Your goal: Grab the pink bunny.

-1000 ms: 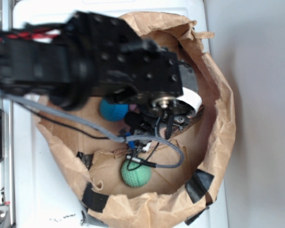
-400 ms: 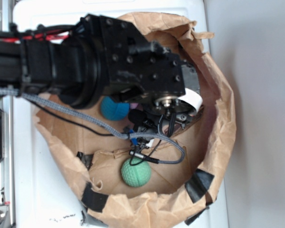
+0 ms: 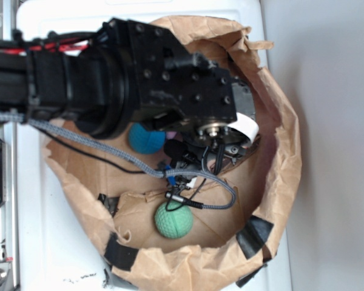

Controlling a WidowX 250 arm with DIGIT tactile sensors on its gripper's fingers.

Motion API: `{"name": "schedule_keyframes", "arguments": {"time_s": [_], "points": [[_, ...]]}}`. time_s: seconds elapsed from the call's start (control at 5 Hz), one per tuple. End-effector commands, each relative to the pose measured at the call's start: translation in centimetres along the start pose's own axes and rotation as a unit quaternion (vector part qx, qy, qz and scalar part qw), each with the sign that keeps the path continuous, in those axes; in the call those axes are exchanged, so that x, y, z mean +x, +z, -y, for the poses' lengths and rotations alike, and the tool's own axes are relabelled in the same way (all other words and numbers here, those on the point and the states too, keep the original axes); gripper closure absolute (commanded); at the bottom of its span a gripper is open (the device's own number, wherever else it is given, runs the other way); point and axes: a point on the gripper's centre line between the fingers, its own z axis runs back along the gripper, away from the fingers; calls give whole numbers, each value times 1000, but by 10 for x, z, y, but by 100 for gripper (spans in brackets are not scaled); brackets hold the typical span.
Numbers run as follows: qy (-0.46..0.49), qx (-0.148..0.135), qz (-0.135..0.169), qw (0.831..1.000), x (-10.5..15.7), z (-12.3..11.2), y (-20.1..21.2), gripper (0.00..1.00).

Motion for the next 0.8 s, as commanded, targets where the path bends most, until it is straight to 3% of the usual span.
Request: {"name": "schedule_keyframes", "arguments": {"time_s": [0.0,0.6], "points": [[5,16,52,998,0,-26,-11,100],[29,3,59,998,4,-10,31,100]]}}
